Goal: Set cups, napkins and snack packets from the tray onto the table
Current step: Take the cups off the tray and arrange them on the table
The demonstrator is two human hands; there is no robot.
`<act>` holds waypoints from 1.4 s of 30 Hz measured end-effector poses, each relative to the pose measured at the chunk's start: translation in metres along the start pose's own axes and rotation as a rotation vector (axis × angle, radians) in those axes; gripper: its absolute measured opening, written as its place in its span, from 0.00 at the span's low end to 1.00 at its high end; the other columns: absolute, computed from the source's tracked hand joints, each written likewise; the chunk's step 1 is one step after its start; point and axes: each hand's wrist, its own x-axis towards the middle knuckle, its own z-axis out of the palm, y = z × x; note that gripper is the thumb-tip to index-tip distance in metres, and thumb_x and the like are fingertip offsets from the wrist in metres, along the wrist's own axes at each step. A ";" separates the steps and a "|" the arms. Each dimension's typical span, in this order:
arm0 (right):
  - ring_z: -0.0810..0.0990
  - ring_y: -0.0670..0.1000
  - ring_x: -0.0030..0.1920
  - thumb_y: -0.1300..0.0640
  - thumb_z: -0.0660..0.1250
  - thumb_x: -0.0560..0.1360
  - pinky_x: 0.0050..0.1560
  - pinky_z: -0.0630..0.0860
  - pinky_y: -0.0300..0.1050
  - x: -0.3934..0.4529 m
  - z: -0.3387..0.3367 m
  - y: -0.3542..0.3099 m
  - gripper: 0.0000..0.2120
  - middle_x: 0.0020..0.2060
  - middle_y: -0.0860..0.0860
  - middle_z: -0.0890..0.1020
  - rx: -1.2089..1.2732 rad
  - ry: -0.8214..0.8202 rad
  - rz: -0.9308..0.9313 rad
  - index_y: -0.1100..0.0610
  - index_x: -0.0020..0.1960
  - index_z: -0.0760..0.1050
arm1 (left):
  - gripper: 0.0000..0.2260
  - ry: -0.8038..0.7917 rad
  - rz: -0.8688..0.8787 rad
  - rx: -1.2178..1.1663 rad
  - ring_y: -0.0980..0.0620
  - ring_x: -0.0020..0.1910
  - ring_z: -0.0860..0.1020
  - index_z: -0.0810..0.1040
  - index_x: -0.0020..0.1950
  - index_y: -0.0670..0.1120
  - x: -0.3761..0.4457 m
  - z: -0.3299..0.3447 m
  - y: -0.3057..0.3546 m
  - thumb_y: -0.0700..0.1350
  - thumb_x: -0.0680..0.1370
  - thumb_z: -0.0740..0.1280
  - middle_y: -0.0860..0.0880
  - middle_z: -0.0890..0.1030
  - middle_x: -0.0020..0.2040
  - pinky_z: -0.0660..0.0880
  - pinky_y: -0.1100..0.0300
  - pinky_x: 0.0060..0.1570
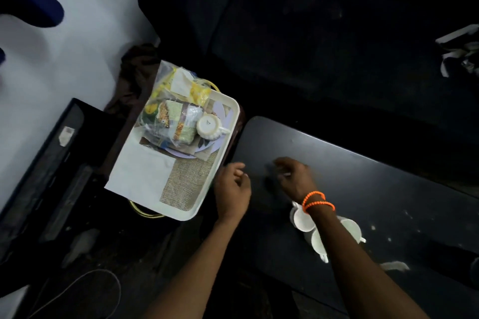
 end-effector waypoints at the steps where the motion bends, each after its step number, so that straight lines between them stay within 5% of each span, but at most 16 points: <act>1: 0.85 0.56 0.54 0.68 0.68 0.72 0.62 0.79 0.53 0.010 0.007 -0.019 0.19 0.54 0.57 0.86 0.041 0.009 -0.008 0.60 0.61 0.81 | 0.10 0.083 -0.015 -0.034 0.49 0.41 0.80 0.82 0.54 0.45 0.017 -0.012 0.005 0.35 0.75 0.70 0.47 0.81 0.44 0.79 0.58 0.44; 4: 0.85 0.55 0.53 0.69 0.67 0.71 0.61 0.79 0.49 0.041 0.041 -0.090 0.20 0.53 0.57 0.86 0.181 0.014 -0.068 0.60 0.62 0.81 | 0.08 0.261 -0.071 -0.059 0.49 0.42 0.80 0.80 0.55 0.44 0.076 -0.058 0.011 0.38 0.76 0.71 0.44 0.81 0.49 0.74 0.70 0.39; 6: 0.85 0.55 0.51 0.67 0.67 0.71 0.59 0.79 0.47 0.052 0.054 -0.120 0.20 0.54 0.56 0.86 0.206 0.044 -0.118 0.59 0.62 0.81 | 0.06 0.267 -0.143 -0.062 0.49 0.42 0.79 0.78 0.54 0.42 0.104 -0.071 0.017 0.41 0.78 0.71 0.42 0.81 0.51 0.73 0.66 0.39; 11: 0.74 0.61 0.68 0.62 0.67 0.74 0.67 0.73 0.54 0.074 0.074 -0.154 0.28 0.69 0.60 0.74 0.129 -0.015 -0.099 0.58 0.74 0.70 | 0.23 0.153 -0.463 -0.100 0.40 0.51 0.83 0.83 0.56 0.37 0.142 -0.078 0.018 0.56 0.82 0.61 0.38 0.85 0.54 0.79 0.50 0.50; 14: 0.73 0.63 0.68 0.58 0.67 0.75 0.65 0.72 0.52 0.080 0.075 -0.151 0.31 0.69 0.61 0.73 0.054 -0.089 -0.077 0.56 0.77 0.65 | 0.28 0.055 -0.628 -0.236 0.35 0.53 0.84 0.81 0.58 0.37 0.144 -0.073 0.025 0.61 0.84 0.57 0.35 0.84 0.56 0.82 0.39 0.56; 17: 0.74 0.57 0.68 0.56 0.69 0.73 0.62 0.71 0.45 0.075 0.074 -0.147 0.31 0.71 0.56 0.75 0.154 -0.084 -0.057 0.50 0.76 0.69 | 0.27 -0.016 -0.784 -0.567 0.39 0.48 0.84 0.79 0.60 0.37 0.144 -0.080 0.025 0.60 0.86 0.55 0.36 0.84 0.54 0.84 0.45 0.47; 19: 0.80 0.50 0.58 0.55 0.70 0.70 0.54 0.72 0.36 0.068 0.070 -0.144 0.29 0.68 0.49 0.78 0.285 -0.061 -0.028 0.46 0.71 0.73 | 0.25 -0.067 -0.824 -0.742 0.41 0.49 0.83 0.78 0.63 0.36 0.142 -0.085 0.022 0.57 0.86 0.57 0.37 0.83 0.53 0.83 0.48 0.47; 21: 0.82 0.43 0.46 0.53 0.69 0.67 0.48 0.76 0.37 0.062 0.064 -0.140 0.25 0.60 0.42 0.81 0.408 -0.036 -0.035 0.43 0.64 0.77 | 0.17 -0.120 -0.801 -0.858 0.41 0.55 0.83 0.79 0.63 0.37 0.137 -0.087 0.019 0.50 0.86 0.62 0.38 0.84 0.56 0.83 0.48 0.51; 24: 0.83 0.52 0.50 0.55 0.69 0.69 0.56 0.81 0.55 0.058 0.050 -0.134 0.18 0.56 0.44 0.83 0.572 -0.028 -0.044 0.46 0.59 0.79 | 0.10 -0.207 -0.734 -1.064 0.43 0.56 0.84 0.80 0.59 0.40 0.129 -0.086 0.015 0.45 0.82 0.67 0.40 0.85 0.55 0.85 0.51 0.45; 28: 0.81 0.46 0.49 0.45 0.70 0.72 0.57 0.79 0.55 0.048 0.026 -0.118 0.13 0.50 0.52 0.85 0.677 0.040 -0.054 0.50 0.52 0.80 | 0.24 -0.346 -0.629 -1.195 0.44 0.66 0.80 0.76 0.69 0.36 0.120 -0.073 0.021 0.41 0.74 0.72 0.39 0.80 0.68 0.76 0.51 0.69; 30: 0.80 0.45 0.47 0.41 0.69 0.72 0.54 0.78 0.55 0.039 0.012 -0.108 0.16 0.46 0.53 0.85 0.675 0.080 -0.043 0.53 0.50 0.80 | 0.24 -0.411 -0.584 -1.207 0.46 0.68 0.78 0.76 0.71 0.36 0.115 -0.063 0.029 0.37 0.74 0.71 0.40 0.81 0.67 0.76 0.56 0.70; 32: 0.79 0.43 0.45 0.43 0.71 0.74 0.49 0.76 0.51 0.030 0.000 -0.094 0.15 0.43 0.50 0.84 0.674 0.119 -0.030 0.55 0.48 0.79 | 0.19 -0.484 -0.554 -1.165 0.48 0.62 0.81 0.79 0.66 0.37 0.108 -0.049 0.036 0.33 0.75 0.70 0.43 0.85 0.60 0.79 0.60 0.63; 34: 0.82 0.45 0.48 0.52 0.75 0.74 0.52 0.77 0.46 0.020 -0.013 -0.075 0.11 0.47 0.48 0.85 0.660 0.168 -0.027 0.57 0.51 0.79 | 0.18 -0.554 -0.507 -1.066 0.47 0.63 0.81 0.78 0.67 0.36 0.097 -0.031 0.043 0.31 0.76 0.70 0.41 0.84 0.61 0.76 0.57 0.67; 36: 0.82 0.47 0.56 0.59 0.78 0.72 0.57 0.79 0.42 0.011 -0.027 -0.051 0.18 0.56 0.50 0.84 0.593 0.180 -0.025 0.57 0.59 0.78 | 0.21 -0.588 -0.469 -0.934 0.47 0.64 0.81 0.78 0.67 0.38 0.084 -0.008 0.050 0.27 0.75 0.71 0.42 0.83 0.63 0.77 0.56 0.66; 39: 0.81 0.46 0.58 0.65 0.80 0.67 0.51 0.79 0.33 0.000 -0.043 -0.016 0.30 0.61 0.49 0.81 0.492 0.140 -0.012 0.55 0.66 0.74 | 0.27 -0.586 -0.385 -0.731 0.48 0.64 0.82 0.79 0.65 0.42 0.064 0.023 0.056 0.25 0.69 0.75 0.42 0.84 0.63 0.79 0.52 0.64; 42: 0.82 0.54 0.57 0.70 0.79 0.65 0.52 0.81 0.40 -0.012 -0.058 0.023 0.34 0.60 0.54 0.82 0.475 0.156 0.063 0.57 0.67 0.73 | 0.27 -0.633 -0.329 -0.627 0.53 0.59 0.83 0.79 0.63 0.44 0.039 0.058 0.062 0.25 0.68 0.76 0.46 0.84 0.60 0.80 0.60 0.57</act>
